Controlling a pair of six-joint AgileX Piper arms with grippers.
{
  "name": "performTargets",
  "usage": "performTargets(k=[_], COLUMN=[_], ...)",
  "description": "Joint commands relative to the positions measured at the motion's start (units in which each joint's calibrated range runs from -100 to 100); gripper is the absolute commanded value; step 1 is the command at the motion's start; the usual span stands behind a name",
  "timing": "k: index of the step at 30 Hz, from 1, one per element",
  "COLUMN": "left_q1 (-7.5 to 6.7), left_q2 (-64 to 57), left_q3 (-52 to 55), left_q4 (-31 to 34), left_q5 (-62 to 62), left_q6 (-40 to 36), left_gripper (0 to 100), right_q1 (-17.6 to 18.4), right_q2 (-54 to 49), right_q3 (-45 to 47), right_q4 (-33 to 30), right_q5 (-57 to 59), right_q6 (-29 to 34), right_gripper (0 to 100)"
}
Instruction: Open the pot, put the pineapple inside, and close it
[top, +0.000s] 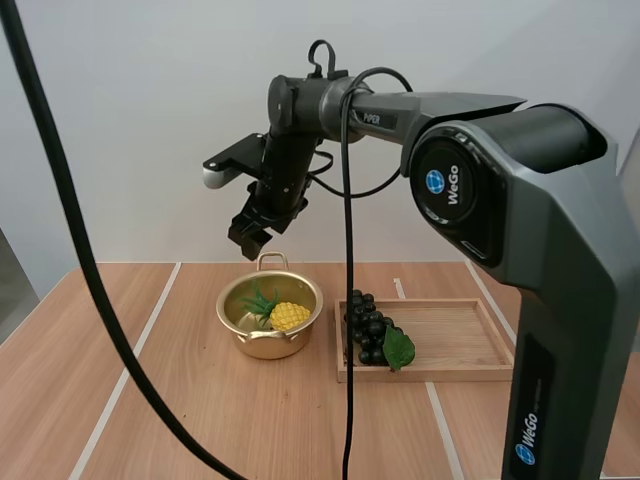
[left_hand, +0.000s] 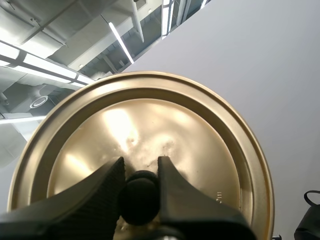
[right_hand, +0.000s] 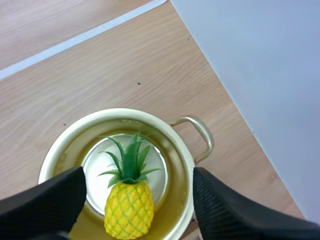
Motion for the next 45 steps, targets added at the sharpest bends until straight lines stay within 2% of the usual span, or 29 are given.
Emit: performTargets(k=[1, 11, 15, 19, 26, 34, 35, 37, 39, 40, 45], left_q1=[0.04, 0.04, 0.04, 0.04, 0.04, 0.04, 0.04, 0.04, 0.04, 0.04, 0.04], left_q2=[-0.36, -0.36, -0.36, -0.24, -0.24, 0.13, 0.30, 0.64, 0.96, 1.39, 2.69], left_q3=[-0.28, -0.28, -0.28, -0.28, -0.28, -0.13, -0.13, 0.01, 0.49, 0.61, 2.39], left_q4=[0.54, 0.54, 0.43, -0.06, -0.06, -0.06, -0.06, -0.06, -0.06, -0.06, -0.62], left_q5=[-0.42, -0.42, -1.24, -1.79, -1.79, -1.79, -1.27, 0.24, 0.63, 1.11, 2.69], left_q6=[-0.47, -0.47, -1.35, -1.73, -1.73, -1.73, -1.73, -1.73, -1.73, -1.73, -1.73], left_gripper=[0, 0, 0, 0, 0, 0, 0, 0, 0, 0, 0], right_q1=[0.05, 0.05, -1.82, -6.52, -13.77, -17.61, -18.09, -18.92, -19.66, -20.08, -21.97], right_q2=[-2.84, -12.03, -15.88, -18.86, -23.00, -25.68, -26.00, -26.54, -27.02, -27.53, -28.38], right_q3=[-0.37, -0.37, -0.37, -0.37, -0.37, -0.37, -0.37, -0.37, -0.37, -0.37, -0.21], right_q4=[-3.25, -19.59, -24.60, -24.50, -19.89, -18.91, -18.91, -18.46, -16.51, -15.42, -10.72], right_q5=[1.27, 2.35, 3.65, 3.65, 3.65, 3.30, 3.30, 3.30, 3.11, 2.94, 2.94], right_q6=[2.17, 11.66, 15.81, 16.27, 16.18, 16.18, 16.28, 16.89, 16.98, 16.98, 17.02], right_gripper=[100, 100, 100, 100, 100, 100, 94, 58, 13, 0, 0])
